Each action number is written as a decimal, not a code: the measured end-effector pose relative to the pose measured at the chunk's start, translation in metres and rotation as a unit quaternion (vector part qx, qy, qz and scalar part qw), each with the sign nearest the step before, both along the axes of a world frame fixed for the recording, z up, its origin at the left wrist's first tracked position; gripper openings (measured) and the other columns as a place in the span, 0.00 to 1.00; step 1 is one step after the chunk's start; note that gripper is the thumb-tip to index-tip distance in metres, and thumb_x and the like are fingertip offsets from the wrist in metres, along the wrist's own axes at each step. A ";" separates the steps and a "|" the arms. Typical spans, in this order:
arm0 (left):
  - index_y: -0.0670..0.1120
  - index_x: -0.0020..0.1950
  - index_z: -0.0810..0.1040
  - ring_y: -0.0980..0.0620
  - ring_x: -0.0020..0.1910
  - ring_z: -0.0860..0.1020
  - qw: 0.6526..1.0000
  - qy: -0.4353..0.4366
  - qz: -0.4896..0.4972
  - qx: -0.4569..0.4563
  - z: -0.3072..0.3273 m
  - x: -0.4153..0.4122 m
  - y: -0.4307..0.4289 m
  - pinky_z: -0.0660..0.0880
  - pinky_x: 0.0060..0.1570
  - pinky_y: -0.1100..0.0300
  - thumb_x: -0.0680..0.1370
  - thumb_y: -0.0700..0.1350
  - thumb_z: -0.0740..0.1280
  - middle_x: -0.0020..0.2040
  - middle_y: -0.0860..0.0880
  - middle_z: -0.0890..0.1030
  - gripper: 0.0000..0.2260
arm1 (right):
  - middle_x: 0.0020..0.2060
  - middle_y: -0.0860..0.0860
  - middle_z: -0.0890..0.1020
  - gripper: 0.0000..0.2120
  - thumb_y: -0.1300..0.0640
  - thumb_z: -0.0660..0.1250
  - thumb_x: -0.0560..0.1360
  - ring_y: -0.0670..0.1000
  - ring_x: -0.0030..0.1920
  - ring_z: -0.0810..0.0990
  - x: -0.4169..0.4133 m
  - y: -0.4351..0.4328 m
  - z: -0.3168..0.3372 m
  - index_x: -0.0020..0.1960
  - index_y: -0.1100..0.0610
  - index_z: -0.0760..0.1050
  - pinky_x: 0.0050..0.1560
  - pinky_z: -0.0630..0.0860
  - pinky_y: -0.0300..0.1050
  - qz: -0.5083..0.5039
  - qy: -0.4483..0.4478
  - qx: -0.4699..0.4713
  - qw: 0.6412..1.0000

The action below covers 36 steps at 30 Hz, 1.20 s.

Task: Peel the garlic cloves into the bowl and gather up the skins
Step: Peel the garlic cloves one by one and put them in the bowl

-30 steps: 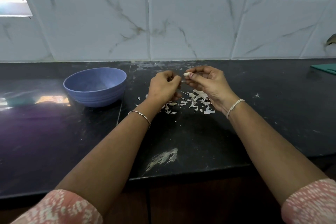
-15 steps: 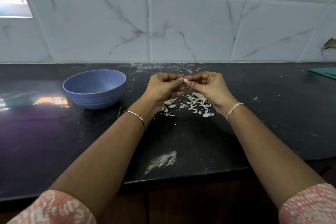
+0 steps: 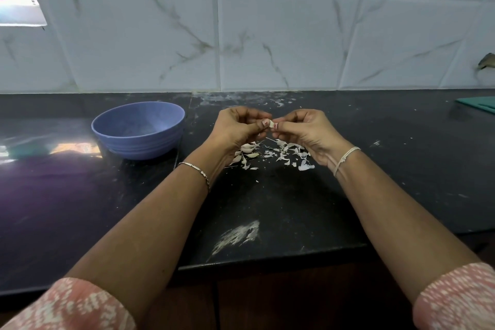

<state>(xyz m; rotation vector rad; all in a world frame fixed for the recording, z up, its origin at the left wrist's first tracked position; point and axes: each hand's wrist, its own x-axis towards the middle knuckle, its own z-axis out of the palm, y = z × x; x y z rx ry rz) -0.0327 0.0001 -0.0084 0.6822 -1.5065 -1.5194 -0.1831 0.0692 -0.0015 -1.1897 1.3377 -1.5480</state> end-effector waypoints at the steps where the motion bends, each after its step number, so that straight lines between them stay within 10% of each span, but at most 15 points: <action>1: 0.38 0.46 0.82 0.54 0.33 0.82 1.000 -0.003 0.000 -0.005 0.000 0.000 -0.001 0.81 0.38 0.65 0.73 0.31 0.71 0.34 0.47 0.83 0.05 | 0.41 0.59 0.84 0.05 0.70 0.73 0.69 0.50 0.35 0.84 -0.001 -0.001 -0.001 0.38 0.64 0.79 0.38 0.81 0.37 -0.002 0.004 0.004 1.000; 15: 0.38 0.46 0.81 0.52 0.32 0.80 1.000 0.001 -0.003 0.007 0.001 -0.001 0.003 0.80 0.36 0.65 0.75 0.32 0.70 0.36 0.44 0.82 0.03 | 0.36 0.57 0.84 0.04 0.67 0.73 0.71 0.54 0.40 0.84 0.003 -0.003 -0.003 0.39 0.62 0.80 0.39 0.80 0.36 -0.048 0.083 -0.005 0.995; 23: 0.36 0.50 0.81 0.48 0.37 0.79 1.000 -0.023 0.008 0.005 -0.003 -0.005 0.004 0.80 0.40 0.64 0.75 0.32 0.70 0.38 0.43 0.82 0.05 | 0.33 0.52 0.85 0.03 0.59 0.76 0.69 0.54 0.38 0.85 -0.002 -0.009 -0.010 0.37 0.54 0.83 0.45 0.84 0.50 -0.114 0.277 -0.036 0.953; 29: 0.37 0.50 0.82 0.54 0.35 0.81 0.999 -0.047 0.016 -0.005 -0.001 -0.006 0.006 0.81 0.42 0.66 0.75 0.31 0.70 0.39 0.44 0.82 0.06 | 0.31 0.49 0.84 0.01 0.58 0.75 0.68 0.46 0.35 0.83 0.001 -0.008 -0.008 0.37 0.55 0.84 0.42 0.82 0.42 -0.162 0.352 -0.053 0.921; 36: 0.34 0.54 0.80 0.56 0.34 0.82 0.999 -0.027 0.013 0.014 -0.002 -0.004 0.005 0.79 0.38 0.67 0.75 0.30 0.69 0.40 0.44 0.82 0.09 | 0.32 0.51 0.85 0.02 0.57 0.76 0.68 0.51 0.37 0.85 -0.004 -0.011 -0.009 0.40 0.55 0.84 0.47 0.83 0.50 -0.121 0.306 -0.028 0.944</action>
